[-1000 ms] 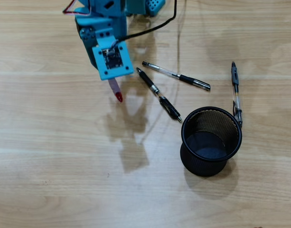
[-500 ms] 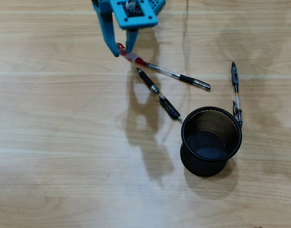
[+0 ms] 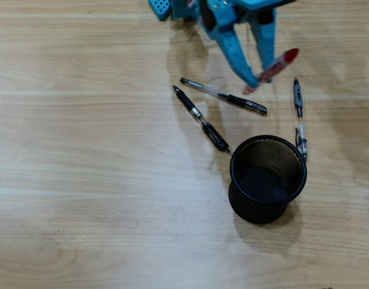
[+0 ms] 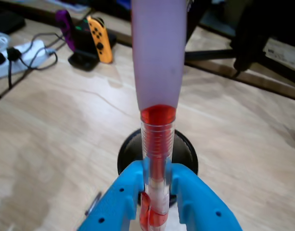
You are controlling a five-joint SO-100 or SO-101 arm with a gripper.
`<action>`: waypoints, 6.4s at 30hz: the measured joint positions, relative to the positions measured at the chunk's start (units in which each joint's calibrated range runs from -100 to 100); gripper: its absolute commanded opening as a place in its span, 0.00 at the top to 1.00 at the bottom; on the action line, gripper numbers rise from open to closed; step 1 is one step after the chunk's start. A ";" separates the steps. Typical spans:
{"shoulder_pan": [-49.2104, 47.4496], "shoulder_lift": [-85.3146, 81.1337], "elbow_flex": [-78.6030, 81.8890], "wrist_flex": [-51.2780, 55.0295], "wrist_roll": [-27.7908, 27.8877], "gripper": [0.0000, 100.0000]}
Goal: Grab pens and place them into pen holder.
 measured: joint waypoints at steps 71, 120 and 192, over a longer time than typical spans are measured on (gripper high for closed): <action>8.21 -19.08 29.65 18.94 9.19 0.98; 9.02 19.76 9.14 31.14 12.36 0.84; 7.94 -22.31 19.71 24.31 11.22 0.98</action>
